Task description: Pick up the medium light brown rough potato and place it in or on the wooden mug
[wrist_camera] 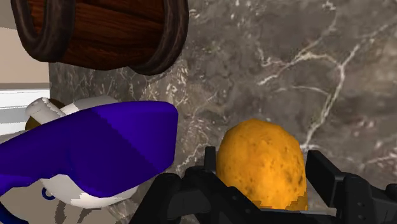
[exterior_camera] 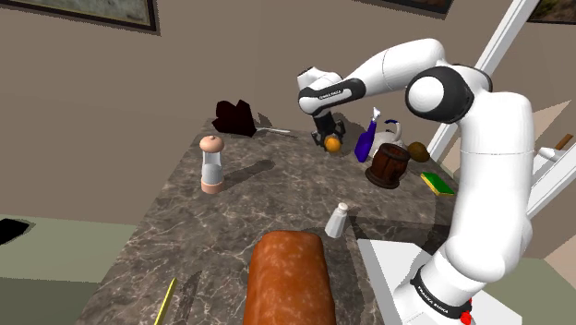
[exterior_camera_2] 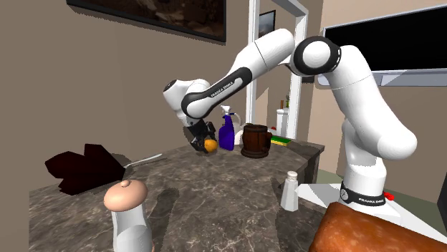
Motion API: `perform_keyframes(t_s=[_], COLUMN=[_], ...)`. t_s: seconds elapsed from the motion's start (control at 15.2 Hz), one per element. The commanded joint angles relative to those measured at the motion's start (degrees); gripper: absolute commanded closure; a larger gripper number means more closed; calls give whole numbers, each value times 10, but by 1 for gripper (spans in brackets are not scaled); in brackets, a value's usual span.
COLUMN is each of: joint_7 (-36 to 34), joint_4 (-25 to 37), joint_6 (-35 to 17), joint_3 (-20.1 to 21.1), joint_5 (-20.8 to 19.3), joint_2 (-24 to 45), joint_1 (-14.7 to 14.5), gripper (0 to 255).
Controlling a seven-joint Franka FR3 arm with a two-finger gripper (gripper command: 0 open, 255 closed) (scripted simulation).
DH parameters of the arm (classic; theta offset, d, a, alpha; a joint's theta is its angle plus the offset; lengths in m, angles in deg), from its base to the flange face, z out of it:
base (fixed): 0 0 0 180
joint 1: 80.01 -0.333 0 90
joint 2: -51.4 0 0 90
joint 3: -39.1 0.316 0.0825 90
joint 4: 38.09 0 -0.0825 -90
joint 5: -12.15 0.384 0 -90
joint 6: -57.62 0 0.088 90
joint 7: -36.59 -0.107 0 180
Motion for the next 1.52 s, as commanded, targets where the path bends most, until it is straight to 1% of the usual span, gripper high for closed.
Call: perform_keyframes(t_s=[0.0, 0.73, 1.45], joint_7=[6, 33, 64], joint_4=[5, 50, 116], joint_6=[11, 76, 146], joint_3=[0, -1, -2], joint_5=[0, 2, 1], joint_2=[-7, -32, -43], joint_1=[0, -4, -8], gripper=[255, 255, 255])
